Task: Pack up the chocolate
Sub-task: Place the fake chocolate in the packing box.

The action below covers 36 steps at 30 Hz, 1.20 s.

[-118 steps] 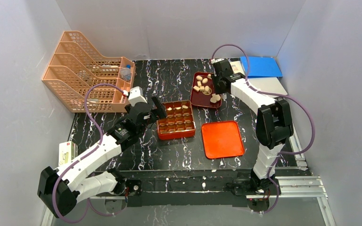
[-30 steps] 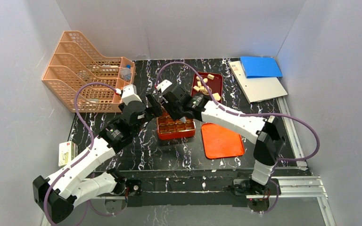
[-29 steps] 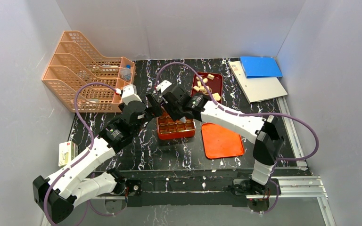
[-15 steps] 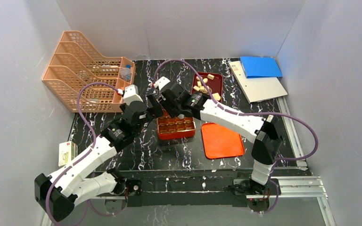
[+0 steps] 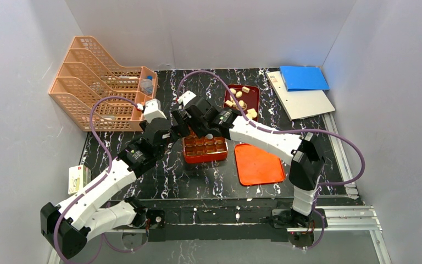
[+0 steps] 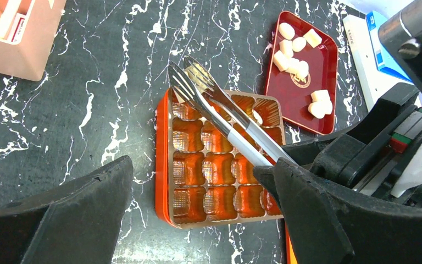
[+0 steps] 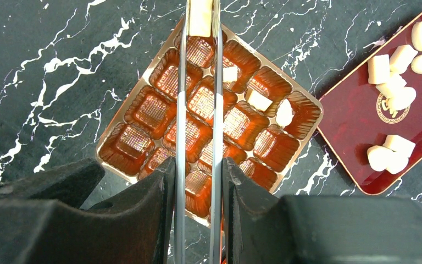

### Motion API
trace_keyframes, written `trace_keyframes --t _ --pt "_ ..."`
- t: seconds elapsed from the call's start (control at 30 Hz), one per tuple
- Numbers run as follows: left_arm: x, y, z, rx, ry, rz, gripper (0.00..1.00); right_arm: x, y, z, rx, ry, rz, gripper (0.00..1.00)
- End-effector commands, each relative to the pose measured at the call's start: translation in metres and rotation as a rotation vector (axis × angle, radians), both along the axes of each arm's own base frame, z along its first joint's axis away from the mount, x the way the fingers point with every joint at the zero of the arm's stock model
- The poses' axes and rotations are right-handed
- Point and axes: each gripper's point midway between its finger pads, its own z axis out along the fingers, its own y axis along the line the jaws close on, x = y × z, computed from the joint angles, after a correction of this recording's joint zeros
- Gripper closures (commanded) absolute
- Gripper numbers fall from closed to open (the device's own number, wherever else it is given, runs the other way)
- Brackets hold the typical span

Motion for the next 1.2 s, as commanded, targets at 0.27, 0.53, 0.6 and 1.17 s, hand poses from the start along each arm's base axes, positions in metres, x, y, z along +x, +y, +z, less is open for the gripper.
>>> trace_keyframes --t 0.27,0.53,0.6,1.17 --pt "0.002 0.006 -0.002 0.014 -0.009 0.026 0.02 0.005 0.007 0.019 0.048 -0.058 0.002 0.89" --pt "0.001 0.007 -0.002 0.010 -0.010 0.027 0.02 0.003 0.003 0.014 0.040 -0.051 -0.005 0.76" --pt "0.001 0.007 -0.002 0.009 -0.009 0.026 0.02 0.003 0.002 0.014 0.037 -0.049 -0.005 0.73" --pt "0.000 0.005 -0.002 0.003 -0.004 0.022 0.02 0.000 -0.001 0.013 0.034 -0.045 -0.007 0.64"
